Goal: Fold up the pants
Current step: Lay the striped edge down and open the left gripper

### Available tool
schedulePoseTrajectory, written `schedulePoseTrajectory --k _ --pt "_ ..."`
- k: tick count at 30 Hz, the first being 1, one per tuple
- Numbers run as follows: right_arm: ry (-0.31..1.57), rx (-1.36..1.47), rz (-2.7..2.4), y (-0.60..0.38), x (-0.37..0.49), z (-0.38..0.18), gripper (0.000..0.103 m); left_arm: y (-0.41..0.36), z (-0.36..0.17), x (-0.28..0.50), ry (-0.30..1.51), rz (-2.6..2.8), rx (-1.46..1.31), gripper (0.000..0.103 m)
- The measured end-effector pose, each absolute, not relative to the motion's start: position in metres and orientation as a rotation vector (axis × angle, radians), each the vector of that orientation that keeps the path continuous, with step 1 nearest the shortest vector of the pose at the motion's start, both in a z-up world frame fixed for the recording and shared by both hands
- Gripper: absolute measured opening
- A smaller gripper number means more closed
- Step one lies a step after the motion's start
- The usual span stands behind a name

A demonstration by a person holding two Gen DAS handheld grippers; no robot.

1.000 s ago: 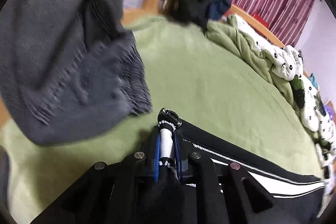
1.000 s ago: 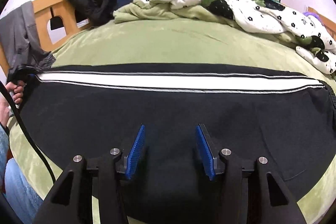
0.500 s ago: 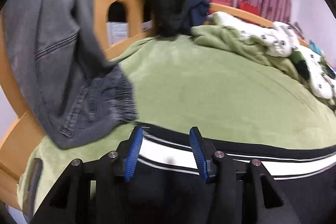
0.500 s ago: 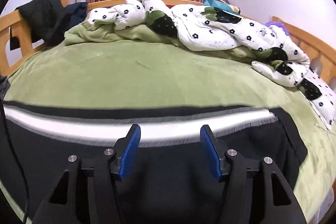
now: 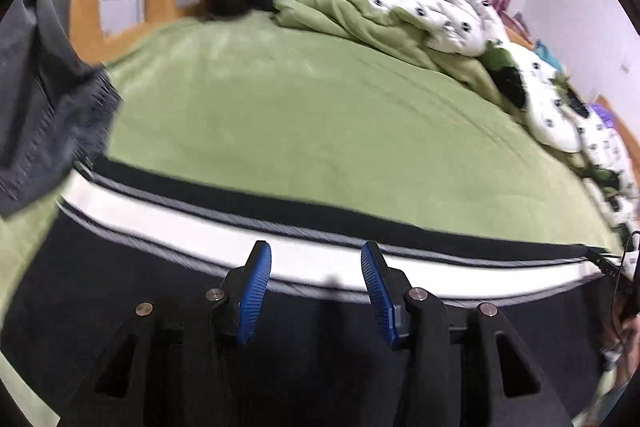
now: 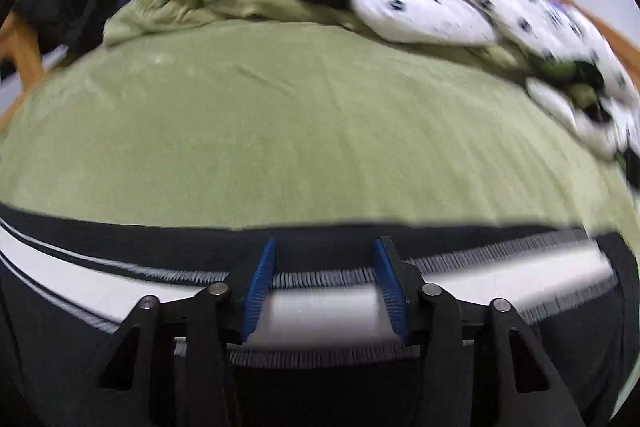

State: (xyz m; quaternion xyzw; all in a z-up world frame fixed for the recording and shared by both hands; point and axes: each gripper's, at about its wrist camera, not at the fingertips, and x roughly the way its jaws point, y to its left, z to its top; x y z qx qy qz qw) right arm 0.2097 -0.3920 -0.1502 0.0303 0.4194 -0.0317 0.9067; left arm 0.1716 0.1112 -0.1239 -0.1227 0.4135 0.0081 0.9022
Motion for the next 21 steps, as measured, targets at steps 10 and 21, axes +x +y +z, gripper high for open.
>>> schedulePoseTrajectory --k 10,21 --pt "0.752 0.144 -0.100 -0.431 0.050 -0.129 0.056 0.128 -0.127 0.064 0.851 0.038 -0.239 0.044" --pt "0.860 0.136 -0.158 -0.398 0.018 -0.158 0.059 0.211 -0.138 -0.007 0.810 0.004 -0.432 0.045"
